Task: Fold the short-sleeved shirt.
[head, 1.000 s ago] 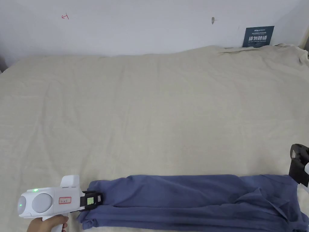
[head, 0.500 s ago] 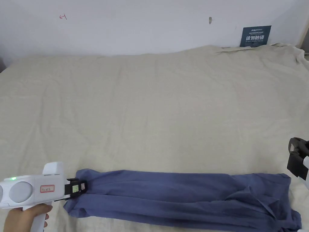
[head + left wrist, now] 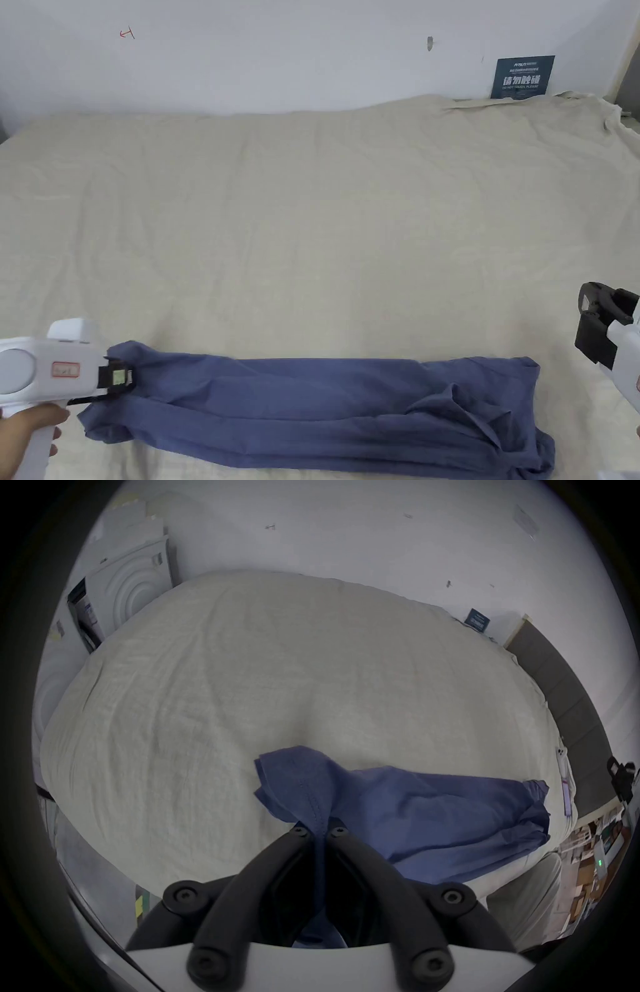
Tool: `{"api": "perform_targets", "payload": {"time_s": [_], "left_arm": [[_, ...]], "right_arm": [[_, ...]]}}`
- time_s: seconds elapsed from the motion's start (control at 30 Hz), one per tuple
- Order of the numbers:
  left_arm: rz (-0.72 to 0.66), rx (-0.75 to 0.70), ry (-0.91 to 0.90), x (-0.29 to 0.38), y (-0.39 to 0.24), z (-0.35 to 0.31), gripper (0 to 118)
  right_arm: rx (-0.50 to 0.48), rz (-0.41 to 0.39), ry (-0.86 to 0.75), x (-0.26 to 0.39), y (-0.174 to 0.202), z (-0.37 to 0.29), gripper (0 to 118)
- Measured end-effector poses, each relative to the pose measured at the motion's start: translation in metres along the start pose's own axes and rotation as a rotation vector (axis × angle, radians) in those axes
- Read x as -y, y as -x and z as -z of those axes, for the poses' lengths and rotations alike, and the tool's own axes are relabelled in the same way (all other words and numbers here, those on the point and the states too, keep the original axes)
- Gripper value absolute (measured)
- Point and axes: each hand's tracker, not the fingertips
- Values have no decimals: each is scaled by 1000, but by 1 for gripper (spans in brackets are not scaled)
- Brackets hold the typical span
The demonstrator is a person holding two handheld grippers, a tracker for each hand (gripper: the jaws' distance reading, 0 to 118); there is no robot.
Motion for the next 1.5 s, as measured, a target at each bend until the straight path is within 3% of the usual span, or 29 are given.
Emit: {"api": "perform_targets", "payload": {"time_s": [0.4, 0.9, 0.93, 1.0, 1.07, 1.13, 1.33, 1.5], "left_arm": [[209, 185, 85, -5, -138, 33, 1], [202, 235, 176, 23, -219, 113, 2], [217, 229, 180, 24, -221, 112, 4], [228, 244, 156, 26, -223, 106, 23], [219, 267, 154, 23, -222, 102, 74], [207, 285, 118, 21, -221, 91, 108], [156, 304, -98, 10, -196, 43, 111], [137, 239, -264, 6, -164, 13, 111]], "right_arm": [[-4, -2, -17, 0, -12, -11, 0], [4, -7, -3, 5, -18, -16, 0], [4, -8, -3, 5, -18, -16, 0], [3, -7, -1, 5, -18, -15, 0], [0, -4, 1, 6, -18, -15, 0], [-1, -3, 0, 6, -18, -15, 0], [-5, -2, -9, 3, -15, -18, 0], [-12, -3, -16, 0, -13, -20, 0]]}}
